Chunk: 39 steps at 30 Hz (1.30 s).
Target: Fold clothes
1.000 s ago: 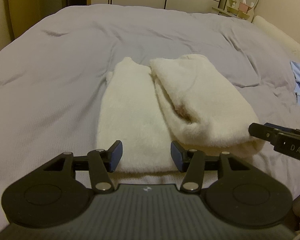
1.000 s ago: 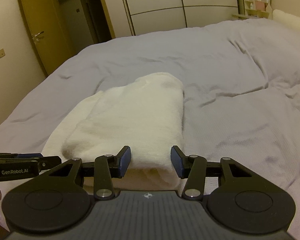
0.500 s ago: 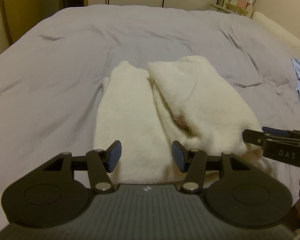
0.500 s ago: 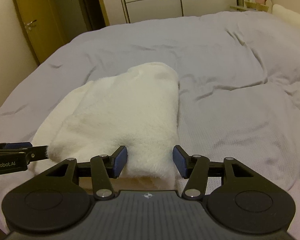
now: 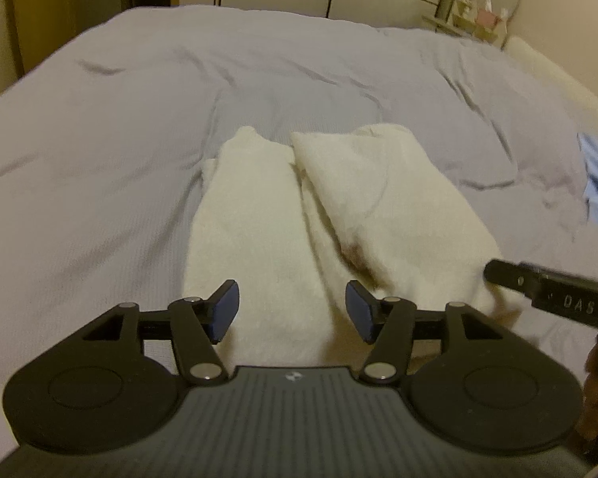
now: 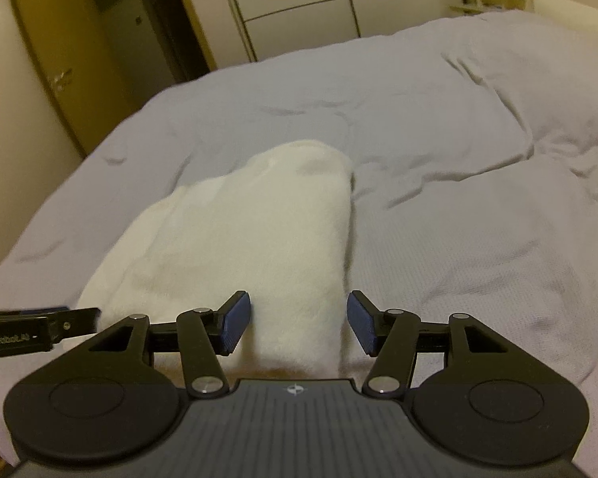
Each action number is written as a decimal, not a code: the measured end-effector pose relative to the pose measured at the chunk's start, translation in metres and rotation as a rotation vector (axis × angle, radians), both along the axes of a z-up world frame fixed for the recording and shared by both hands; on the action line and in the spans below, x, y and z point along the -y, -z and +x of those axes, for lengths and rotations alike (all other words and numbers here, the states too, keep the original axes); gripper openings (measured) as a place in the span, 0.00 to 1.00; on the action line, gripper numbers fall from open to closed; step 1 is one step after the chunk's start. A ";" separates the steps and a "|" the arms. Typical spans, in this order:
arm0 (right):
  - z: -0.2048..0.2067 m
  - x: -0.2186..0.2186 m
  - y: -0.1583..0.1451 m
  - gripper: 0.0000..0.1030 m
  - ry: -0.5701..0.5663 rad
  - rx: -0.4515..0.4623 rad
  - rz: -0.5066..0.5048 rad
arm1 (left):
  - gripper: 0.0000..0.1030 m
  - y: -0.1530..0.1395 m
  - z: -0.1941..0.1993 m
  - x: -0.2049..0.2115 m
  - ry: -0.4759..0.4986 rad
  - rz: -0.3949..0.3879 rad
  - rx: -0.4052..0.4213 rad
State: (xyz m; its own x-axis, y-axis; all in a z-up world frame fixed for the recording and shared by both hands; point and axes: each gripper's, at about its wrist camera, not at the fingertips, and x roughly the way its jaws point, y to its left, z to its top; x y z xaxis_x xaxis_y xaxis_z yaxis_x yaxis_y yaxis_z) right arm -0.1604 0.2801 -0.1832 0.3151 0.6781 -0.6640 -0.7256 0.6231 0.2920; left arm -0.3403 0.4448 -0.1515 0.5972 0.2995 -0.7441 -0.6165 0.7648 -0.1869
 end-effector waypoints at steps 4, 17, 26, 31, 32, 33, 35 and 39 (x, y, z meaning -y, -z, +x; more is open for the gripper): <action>0.006 0.005 0.002 0.55 0.011 -0.013 0.030 | 0.53 0.001 -0.002 -0.020 -0.020 -0.145 0.076; 0.024 0.006 0.009 0.57 0.036 -0.033 0.074 | 0.55 0.016 0.042 -0.027 0.033 -0.224 0.053; 0.034 0.002 0.011 0.58 0.039 -0.029 0.081 | 0.55 0.018 0.057 -0.016 0.082 -0.161 0.021; 0.036 0.002 0.013 0.59 0.040 -0.028 0.080 | 0.55 0.022 0.064 -0.016 0.095 -0.164 0.027; 0.036 0.001 0.013 0.60 0.042 -0.028 0.079 | 0.56 0.023 0.066 -0.017 0.097 -0.167 0.032; 0.036 0.001 0.013 0.60 0.045 -0.031 0.080 | 0.57 0.026 0.068 -0.019 0.096 -0.181 0.041; 0.038 0.000 0.014 0.60 0.049 -0.036 0.082 | 0.59 0.032 0.070 -0.026 0.092 -0.225 0.068; 0.041 -0.001 0.014 0.60 0.060 -0.046 0.087 | 0.37 0.035 0.070 -0.038 0.093 -0.266 0.131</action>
